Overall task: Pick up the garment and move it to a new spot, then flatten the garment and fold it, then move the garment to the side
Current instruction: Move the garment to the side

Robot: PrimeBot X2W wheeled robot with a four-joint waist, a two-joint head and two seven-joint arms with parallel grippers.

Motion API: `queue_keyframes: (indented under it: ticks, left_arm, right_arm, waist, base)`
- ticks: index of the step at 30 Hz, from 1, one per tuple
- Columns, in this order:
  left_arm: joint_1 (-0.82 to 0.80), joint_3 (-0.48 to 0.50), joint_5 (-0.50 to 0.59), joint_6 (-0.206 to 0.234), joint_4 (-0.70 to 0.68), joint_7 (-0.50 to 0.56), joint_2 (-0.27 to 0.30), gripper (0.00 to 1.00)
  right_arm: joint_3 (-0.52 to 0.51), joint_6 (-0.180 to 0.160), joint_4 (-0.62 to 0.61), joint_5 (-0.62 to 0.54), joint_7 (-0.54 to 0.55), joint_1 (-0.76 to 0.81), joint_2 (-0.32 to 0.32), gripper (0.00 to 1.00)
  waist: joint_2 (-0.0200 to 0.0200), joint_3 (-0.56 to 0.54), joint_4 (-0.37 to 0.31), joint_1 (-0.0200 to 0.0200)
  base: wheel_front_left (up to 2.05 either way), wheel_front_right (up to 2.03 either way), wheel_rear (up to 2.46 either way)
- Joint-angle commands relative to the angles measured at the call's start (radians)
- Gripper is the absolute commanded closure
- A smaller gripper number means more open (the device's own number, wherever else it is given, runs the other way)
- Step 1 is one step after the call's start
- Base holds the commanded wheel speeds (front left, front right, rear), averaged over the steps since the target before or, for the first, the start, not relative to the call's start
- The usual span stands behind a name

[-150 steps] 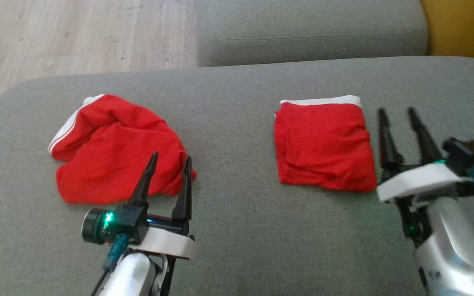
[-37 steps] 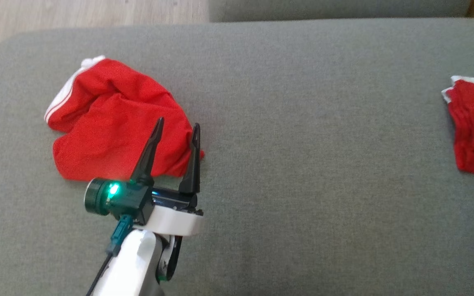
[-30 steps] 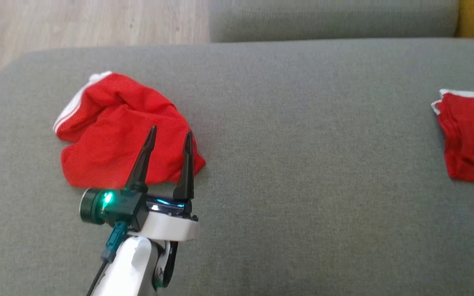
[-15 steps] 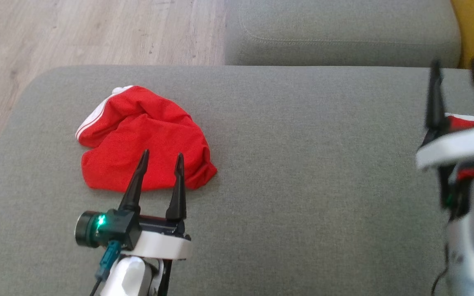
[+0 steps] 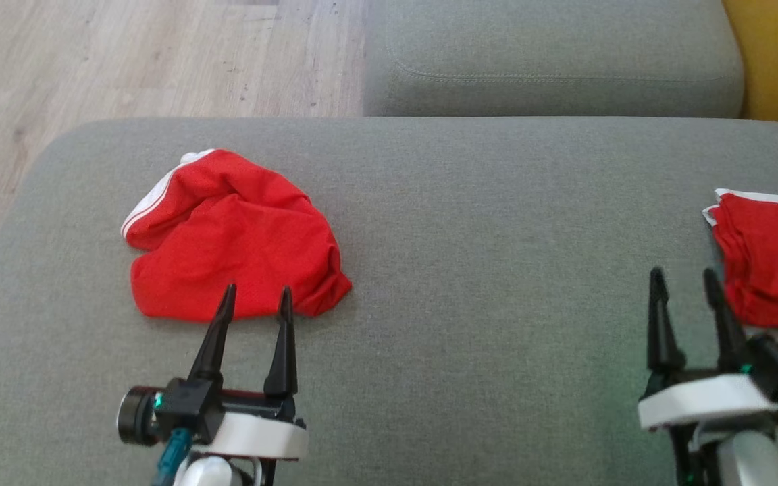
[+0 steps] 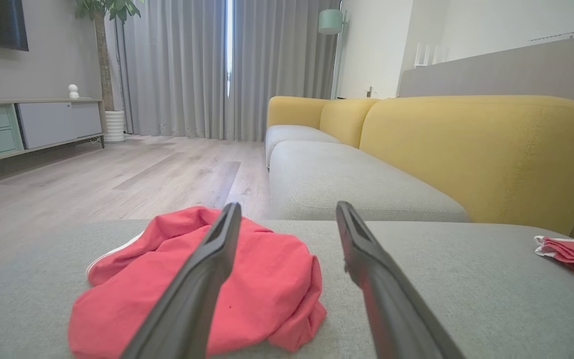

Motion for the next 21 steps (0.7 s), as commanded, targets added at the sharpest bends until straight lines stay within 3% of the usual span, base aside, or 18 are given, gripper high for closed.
queue_keyframes:
  ticks: [1, 21]
  left_arm:
    - [-0.020, 0.041, 0.001, 0.005, -0.036, -0.005, 0.002, 0.00]
    - [-0.015, 0.038, -0.002, 0.004, -0.044, -0.005, 0.002, 0.00]
  right_arm:
    - [0.038, -0.001, -0.023, -0.001, -0.020, -0.009, -0.004, 0.00]
    - [0.070, -0.001, -0.034, 0.001, -0.031, 0.020, -0.004, 0.00]
  waist:
    - [0.0000, -0.001, -0.003, 0.0001]
    - [0.0000, 0.013, -0.017, 0.0001]
  base:
    - [0.00, 0.00, 0.00]
    - [0.00, 0.00, 0.00]
